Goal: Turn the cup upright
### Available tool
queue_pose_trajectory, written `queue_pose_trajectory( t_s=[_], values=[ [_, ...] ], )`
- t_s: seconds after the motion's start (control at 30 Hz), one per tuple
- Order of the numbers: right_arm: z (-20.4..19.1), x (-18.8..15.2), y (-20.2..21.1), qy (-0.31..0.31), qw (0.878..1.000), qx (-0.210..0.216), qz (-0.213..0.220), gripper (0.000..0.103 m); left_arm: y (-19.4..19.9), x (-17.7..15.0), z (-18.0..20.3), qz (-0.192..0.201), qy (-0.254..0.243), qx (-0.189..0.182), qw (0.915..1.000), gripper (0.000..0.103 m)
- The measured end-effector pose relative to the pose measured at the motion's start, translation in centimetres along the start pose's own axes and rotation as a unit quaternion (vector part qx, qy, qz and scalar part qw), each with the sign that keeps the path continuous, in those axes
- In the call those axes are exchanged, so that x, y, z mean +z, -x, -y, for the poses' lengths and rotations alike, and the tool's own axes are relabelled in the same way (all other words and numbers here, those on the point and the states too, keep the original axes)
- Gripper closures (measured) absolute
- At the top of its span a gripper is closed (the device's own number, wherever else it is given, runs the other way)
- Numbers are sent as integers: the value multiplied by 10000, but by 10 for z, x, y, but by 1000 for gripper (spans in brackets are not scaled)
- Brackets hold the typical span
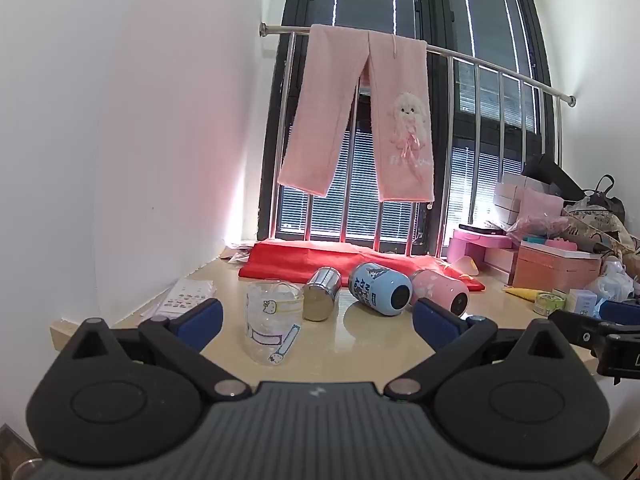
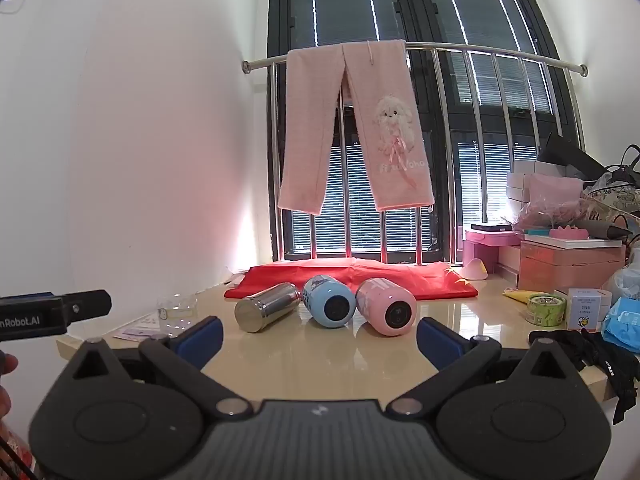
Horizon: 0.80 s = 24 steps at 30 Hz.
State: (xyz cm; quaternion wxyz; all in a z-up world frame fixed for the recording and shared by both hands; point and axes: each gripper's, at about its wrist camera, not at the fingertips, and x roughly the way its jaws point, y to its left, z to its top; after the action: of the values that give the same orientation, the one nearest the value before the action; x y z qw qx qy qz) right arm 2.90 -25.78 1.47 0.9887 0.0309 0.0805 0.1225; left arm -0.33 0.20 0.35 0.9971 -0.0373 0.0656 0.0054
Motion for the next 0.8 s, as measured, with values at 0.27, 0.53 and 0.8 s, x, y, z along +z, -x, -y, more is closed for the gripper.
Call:
queue_pose_trajectory(
  t_s=[0.27, 0.53, 0.8],
  values=[
    [2, 0, 0, -25, 10000, 5, 4, 0, -1, -1, 1, -8, 7, -16, 10000, 0],
    [0, 0, 0, 0, 10000, 9, -2, 0, -1, 0, 0, -6, 17, -25, 10000, 0],
    [0, 0, 0, 2, 10000, 10, -3, 0, 0, 1, -1, 4, 21, -24, 10000, 0]
  ],
)
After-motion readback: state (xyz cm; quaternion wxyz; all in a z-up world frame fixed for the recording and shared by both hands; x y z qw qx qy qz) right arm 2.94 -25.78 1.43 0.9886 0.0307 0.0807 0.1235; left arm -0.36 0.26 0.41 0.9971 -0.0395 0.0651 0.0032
